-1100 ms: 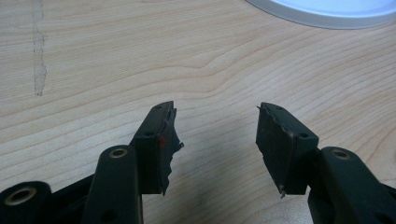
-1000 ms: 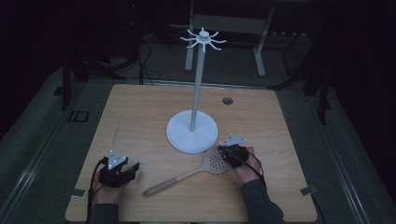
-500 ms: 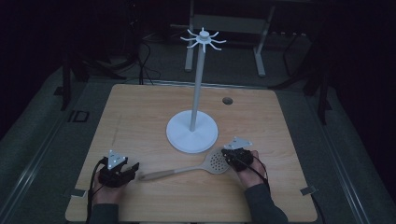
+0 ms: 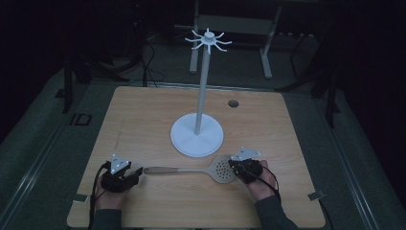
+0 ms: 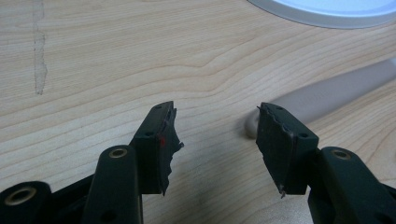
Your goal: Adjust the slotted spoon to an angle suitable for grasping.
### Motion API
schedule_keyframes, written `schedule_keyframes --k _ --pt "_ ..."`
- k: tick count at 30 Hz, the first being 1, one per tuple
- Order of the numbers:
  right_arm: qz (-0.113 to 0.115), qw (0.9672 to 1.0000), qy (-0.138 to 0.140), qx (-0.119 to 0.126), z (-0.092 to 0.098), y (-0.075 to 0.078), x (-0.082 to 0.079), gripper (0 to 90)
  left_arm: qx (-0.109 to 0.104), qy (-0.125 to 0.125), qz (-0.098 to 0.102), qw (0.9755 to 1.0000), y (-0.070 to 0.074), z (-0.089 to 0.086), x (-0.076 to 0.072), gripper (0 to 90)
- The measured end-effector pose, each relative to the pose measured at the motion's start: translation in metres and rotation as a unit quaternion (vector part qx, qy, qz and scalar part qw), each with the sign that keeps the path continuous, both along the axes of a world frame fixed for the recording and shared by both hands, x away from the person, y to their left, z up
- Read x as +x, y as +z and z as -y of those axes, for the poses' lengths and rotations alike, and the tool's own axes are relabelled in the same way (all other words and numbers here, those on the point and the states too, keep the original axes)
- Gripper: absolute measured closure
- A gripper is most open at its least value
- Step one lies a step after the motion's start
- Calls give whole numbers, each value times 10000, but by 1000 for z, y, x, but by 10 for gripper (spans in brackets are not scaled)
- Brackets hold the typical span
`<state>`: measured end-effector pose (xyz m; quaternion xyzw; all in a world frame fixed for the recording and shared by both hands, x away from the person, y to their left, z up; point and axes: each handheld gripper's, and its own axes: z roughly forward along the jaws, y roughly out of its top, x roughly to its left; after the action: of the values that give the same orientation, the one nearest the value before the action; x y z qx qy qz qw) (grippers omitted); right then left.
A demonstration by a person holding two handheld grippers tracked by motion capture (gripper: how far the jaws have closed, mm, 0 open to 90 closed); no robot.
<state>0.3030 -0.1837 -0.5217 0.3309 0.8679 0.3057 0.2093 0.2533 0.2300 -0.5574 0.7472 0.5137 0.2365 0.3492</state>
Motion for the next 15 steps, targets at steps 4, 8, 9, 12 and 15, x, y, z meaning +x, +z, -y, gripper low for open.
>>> schedule_keyframes --k 4,8,9,12,15 --pt "1 9999 38 -131 -2 1 1 896 12 5 -13 10000 0 0 0 473" --pt "-35 9998 43 -169 -2 1 2 897 -2 0 -3 10000 0 0 0 473" --pt "-43 9998 63 -167 -2 1 2 897 -9 5 -2 10000 0 0 0 473" --pt "-67 9997 81 -201 0 2 0 898 -10 13 -8 10000 0 -1 0 473" --pt "-58 9996 69 -265 2 2 -2 898 -13 14 -2 10000 0 -1 -1 472"
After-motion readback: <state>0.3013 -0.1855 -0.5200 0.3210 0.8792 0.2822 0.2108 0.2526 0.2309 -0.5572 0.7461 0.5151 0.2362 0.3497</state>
